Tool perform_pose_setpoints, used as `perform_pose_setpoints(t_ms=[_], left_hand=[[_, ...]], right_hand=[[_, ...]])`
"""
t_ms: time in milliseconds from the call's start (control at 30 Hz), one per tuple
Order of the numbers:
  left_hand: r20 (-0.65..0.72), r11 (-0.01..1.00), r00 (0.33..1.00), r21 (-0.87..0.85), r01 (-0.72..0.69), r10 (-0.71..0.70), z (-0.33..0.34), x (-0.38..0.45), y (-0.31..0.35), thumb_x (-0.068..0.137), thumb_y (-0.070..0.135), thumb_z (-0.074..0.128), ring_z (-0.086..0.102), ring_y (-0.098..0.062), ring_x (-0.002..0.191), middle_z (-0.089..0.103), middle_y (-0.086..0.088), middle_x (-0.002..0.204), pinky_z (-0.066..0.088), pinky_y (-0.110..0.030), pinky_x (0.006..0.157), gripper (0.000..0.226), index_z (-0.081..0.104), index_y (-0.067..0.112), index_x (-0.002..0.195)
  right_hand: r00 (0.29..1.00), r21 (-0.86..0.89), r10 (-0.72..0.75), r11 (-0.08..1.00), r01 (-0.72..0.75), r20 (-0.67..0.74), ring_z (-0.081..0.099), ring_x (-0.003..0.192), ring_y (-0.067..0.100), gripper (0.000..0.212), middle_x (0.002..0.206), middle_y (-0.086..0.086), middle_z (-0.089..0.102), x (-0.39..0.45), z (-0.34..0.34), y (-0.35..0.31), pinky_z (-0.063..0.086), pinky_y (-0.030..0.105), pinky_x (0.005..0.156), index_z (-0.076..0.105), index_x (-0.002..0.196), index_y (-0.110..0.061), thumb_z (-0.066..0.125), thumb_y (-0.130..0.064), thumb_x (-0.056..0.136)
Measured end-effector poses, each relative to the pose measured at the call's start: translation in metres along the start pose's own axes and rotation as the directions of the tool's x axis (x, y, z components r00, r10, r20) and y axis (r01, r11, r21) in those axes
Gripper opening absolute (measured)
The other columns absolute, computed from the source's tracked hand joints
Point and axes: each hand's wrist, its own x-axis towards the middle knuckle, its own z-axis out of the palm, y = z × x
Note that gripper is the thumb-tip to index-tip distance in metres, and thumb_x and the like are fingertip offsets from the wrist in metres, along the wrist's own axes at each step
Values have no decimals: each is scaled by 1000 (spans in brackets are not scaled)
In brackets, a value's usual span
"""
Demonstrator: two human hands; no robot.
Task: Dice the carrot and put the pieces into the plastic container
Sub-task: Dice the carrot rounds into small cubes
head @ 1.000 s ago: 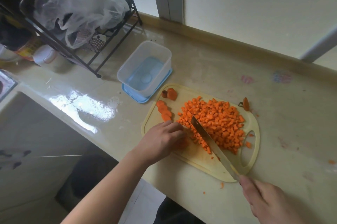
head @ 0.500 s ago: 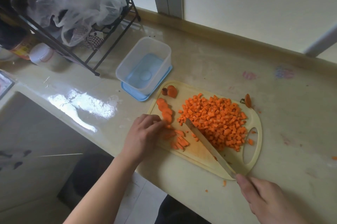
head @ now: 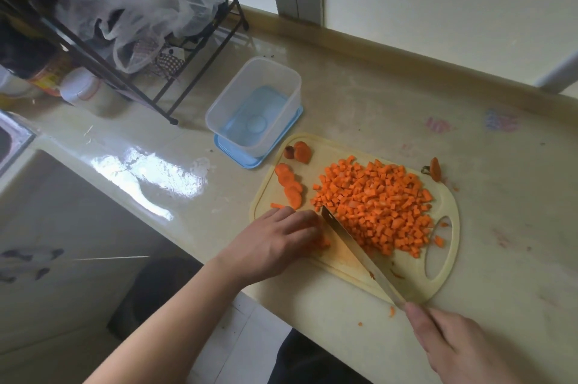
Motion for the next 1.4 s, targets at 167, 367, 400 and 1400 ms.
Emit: perform_pose_setpoints(t_ms=[167,367,400,1400], left_hand=[[-47,996,995,-2,89,-89,3,7,10,104,34,49,61,-29,93,64,-11,123,53,-39,77,33,72,12,114],[-202,971,950,-41,234,-237,18,9,35,98,36,58,59,-25,89,67,-9,107,47,-36,77,30,74,12,106],[-243,963,932,-73,259,-269,23,9,42,98,33,62,58,-23,90,67,-9,106,47,-35,78,27,74,10,104],[-323,969,915,-140,206,-241,53,3,58,89,7,78,64,-31,106,70,-12,114,55,-41,88,20,76,3,109]], right_hand=[[1000,27,6,1000,-6,5,52,48,6,51,50,1,58,-1,1,2,42,22,54,55,60,-15,38,-60,76],[999,-9,-32,999,32,-31,59,60,4,47,61,-4,66,0,9,5,45,21,60,64,70,-16,42,-54,87],[998,-33,-37,999,36,-45,60,65,3,44,65,-2,67,1,11,6,45,21,64,66,73,-14,45,-50,89],[993,-63,-112,991,114,43,59,64,11,75,69,5,66,-2,2,-5,45,23,67,63,78,-8,33,-77,78]])
